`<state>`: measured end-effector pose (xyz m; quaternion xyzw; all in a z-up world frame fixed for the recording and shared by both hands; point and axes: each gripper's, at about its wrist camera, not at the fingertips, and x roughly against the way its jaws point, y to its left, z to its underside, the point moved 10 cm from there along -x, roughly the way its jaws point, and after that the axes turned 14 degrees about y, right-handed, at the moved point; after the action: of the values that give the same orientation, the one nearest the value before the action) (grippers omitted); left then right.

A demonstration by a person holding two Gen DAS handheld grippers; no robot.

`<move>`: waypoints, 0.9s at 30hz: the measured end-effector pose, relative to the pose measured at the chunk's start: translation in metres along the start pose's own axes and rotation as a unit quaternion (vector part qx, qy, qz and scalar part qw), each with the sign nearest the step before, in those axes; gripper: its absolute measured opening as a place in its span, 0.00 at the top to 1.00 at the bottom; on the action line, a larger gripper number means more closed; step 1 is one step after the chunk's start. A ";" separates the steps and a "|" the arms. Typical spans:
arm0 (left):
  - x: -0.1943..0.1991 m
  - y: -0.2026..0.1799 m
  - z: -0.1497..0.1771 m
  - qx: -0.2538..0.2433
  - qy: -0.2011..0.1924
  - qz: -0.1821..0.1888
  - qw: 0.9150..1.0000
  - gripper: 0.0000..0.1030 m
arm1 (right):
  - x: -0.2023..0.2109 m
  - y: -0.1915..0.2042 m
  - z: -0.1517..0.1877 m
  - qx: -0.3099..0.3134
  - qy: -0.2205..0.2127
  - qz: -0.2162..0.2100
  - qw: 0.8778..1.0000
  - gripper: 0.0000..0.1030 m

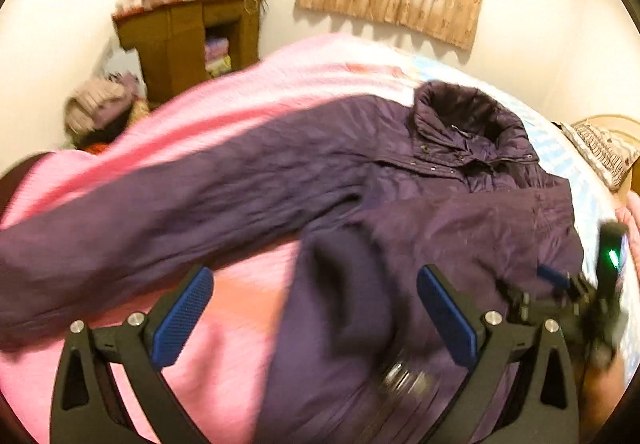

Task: Fold large clothes
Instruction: 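Lift the other sleeve cuff with the left tool and swing it up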

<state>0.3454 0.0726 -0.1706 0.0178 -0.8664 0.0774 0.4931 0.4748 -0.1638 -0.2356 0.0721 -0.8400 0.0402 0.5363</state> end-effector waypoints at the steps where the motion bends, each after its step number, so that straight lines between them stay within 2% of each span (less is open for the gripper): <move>1: 0.016 0.018 0.009 0.001 -0.012 -0.014 1.000 0.00 | 0.002 0.000 0.003 0.000 -0.001 0.000 1.000 0.08; 6: 0.069 0.109 0.036 0.032 -0.045 -0.081 0.995 0.00 | 0.004 0.000 0.003 -0.001 -0.004 0.001 1.000 0.07; 9: 0.095 0.182 0.054 0.096 -0.047 -0.098 0.989 0.00 | 0.004 0.000 0.003 -0.001 -0.005 0.002 1.000 0.07; 12: 0.107 0.235 0.065 0.158 -0.051 -0.101 0.981 0.00 | 0.005 0.001 0.003 0.000 -0.006 0.005 1.000 0.07; 15: 0.105 0.271 0.074 0.213 -0.044 -0.074 0.973 0.00 | 0.006 0.001 0.003 0.000 -0.008 0.007 1.000 0.07; 17: 0.094 0.286 0.077 0.248 -0.039 -0.031 0.967 0.00 | 0.006 0.001 0.003 0.000 -0.008 0.009 1.000 0.07; 19: 0.074 0.291 0.081 0.283 -0.015 0.008 0.959 0.00 | 0.006 0.001 0.003 0.000 -0.008 0.009 1.000 0.07; 21: 0.060 0.289 0.082 0.303 -0.007 0.055 0.951 0.00 | 0.006 0.001 0.003 0.000 -0.008 0.009 1.000 0.07; 24: 0.047 0.287 0.083 0.328 -0.006 0.102 0.939 0.00 | 0.006 0.001 0.003 0.001 -0.008 0.009 1.000 0.07; 27: 0.041 0.287 0.083 0.349 -0.008 0.134 0.927 0.00 | 0.006 0.001 0.003 0.000 -0.008 0.008 1.000 0.07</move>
<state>0.2230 0.3449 -0.2108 0.0733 -0.7827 0.4402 0.4338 0.4693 -0.1639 -0.2317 0.0654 -0.8451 0.0444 0.5288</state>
